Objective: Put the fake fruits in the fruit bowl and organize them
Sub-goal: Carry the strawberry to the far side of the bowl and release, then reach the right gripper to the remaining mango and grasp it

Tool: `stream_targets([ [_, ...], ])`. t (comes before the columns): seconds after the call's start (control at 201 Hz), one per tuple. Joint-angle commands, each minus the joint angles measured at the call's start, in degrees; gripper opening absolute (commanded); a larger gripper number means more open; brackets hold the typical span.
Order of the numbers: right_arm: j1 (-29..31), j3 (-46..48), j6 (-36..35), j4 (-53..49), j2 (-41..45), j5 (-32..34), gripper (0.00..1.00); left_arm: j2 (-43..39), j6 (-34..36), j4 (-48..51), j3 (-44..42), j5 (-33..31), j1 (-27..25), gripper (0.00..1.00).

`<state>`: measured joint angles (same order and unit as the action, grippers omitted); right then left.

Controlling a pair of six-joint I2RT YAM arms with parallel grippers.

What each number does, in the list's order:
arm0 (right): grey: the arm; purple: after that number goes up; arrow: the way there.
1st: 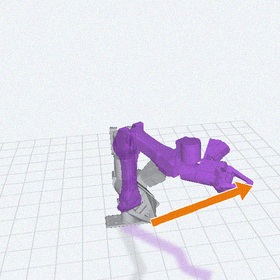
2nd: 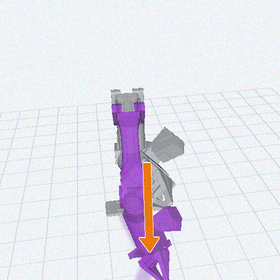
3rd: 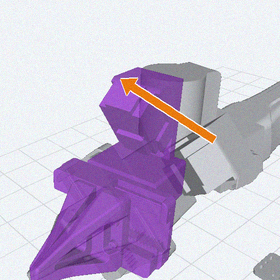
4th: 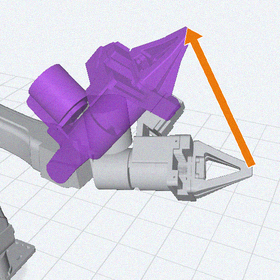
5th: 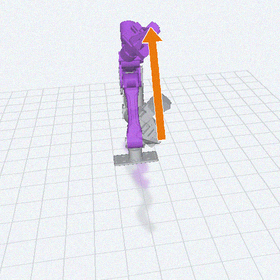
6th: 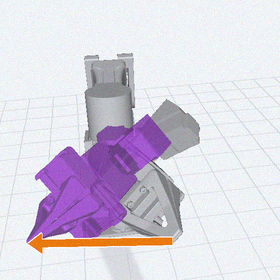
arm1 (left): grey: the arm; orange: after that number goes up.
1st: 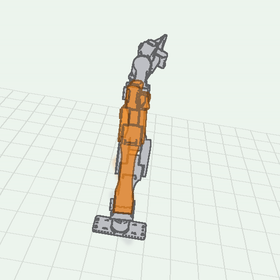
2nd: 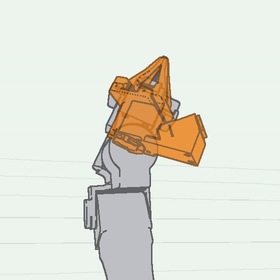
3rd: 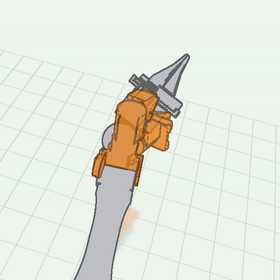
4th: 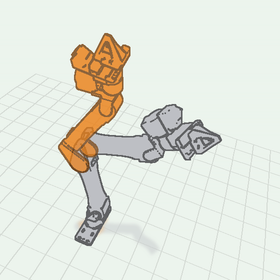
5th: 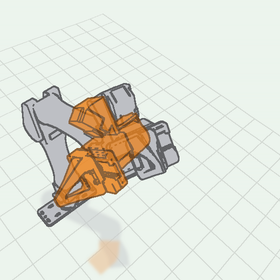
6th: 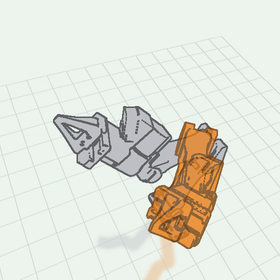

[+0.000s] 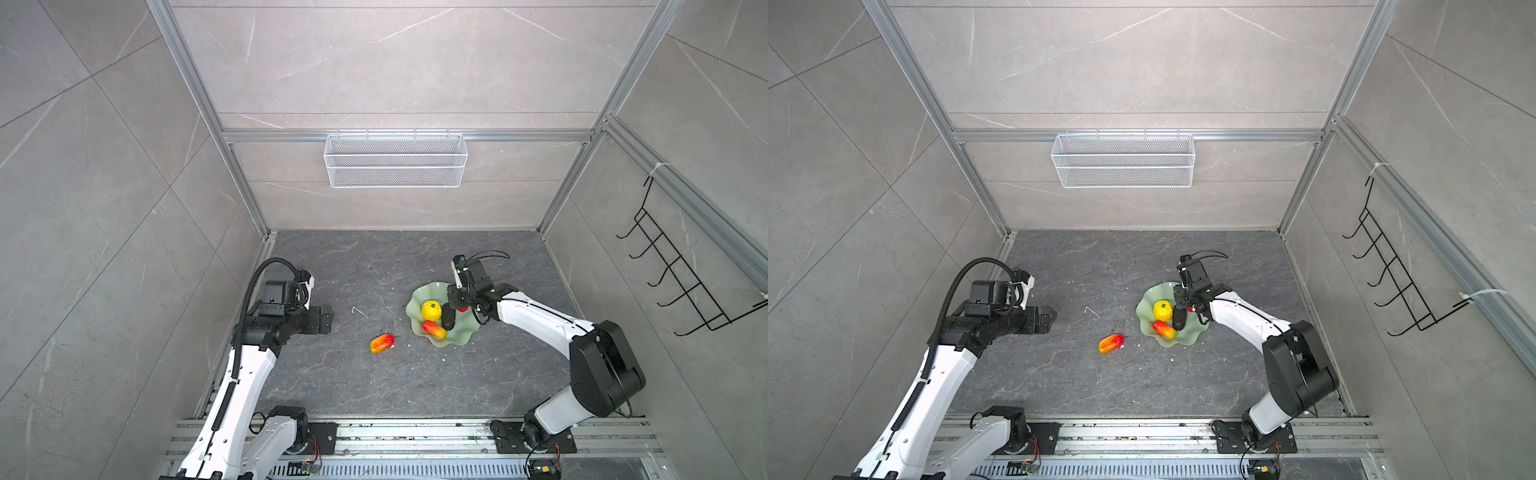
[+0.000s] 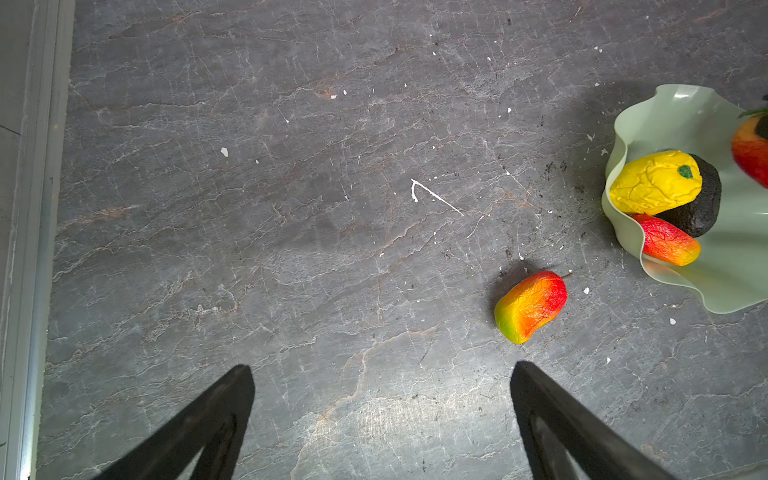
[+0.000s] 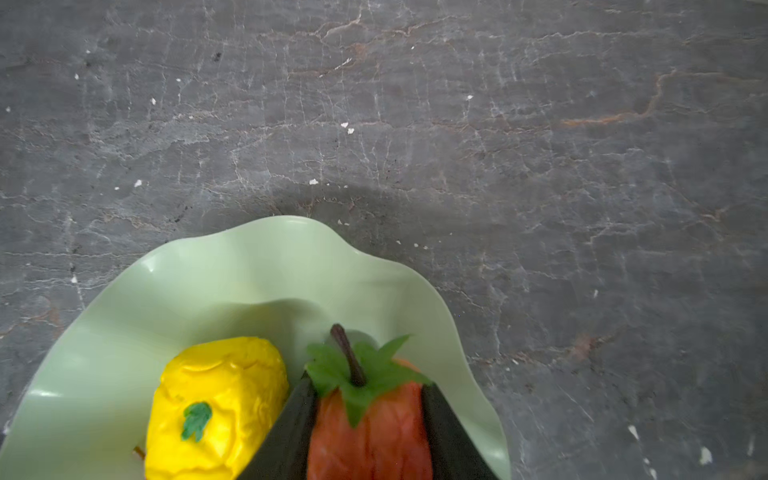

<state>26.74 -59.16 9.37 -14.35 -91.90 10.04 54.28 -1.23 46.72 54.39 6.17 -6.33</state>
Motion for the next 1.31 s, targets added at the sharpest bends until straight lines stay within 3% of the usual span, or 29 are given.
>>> stream_targets([
  [0.0,0.1,-2.8,-4.6,3.3,-2.8,-1.5,0.38,-0.1,1.3,-0.2,0.2,0.8,0.3,1.0],
  [0.414,0.1,-5.4,-13.3,7.8,-6.5,-5.2,0.42,-0.3,1.3,-0.2,0.2,0.9,0.2,1.0],
  [0.718,0.1,-6.2,-14.3,8.7,-8.6,-6.3,0.55,0.1,1.4,-0.2,0.2,0.9,0.3,1.0],
  [0.837,0.2,-7.2,-14.5,6.3,-7.1,-6.4,0.64,0.3,1.4,-0.2,0.2,0.9,0.3,1.0],
  [1.106,2.7,-9.3,-16.0,-0.7,0.5,-6.6,0.99,0.5,1.4,-0.2,0.4,1.1,0.3,1.0],
  [1.301,9.4,-11.6,-19.5,-8.7,3.1,-14.4,1.0,-0.1,1.4,-0.2,0.2,1.2,0.3,1.0],
])
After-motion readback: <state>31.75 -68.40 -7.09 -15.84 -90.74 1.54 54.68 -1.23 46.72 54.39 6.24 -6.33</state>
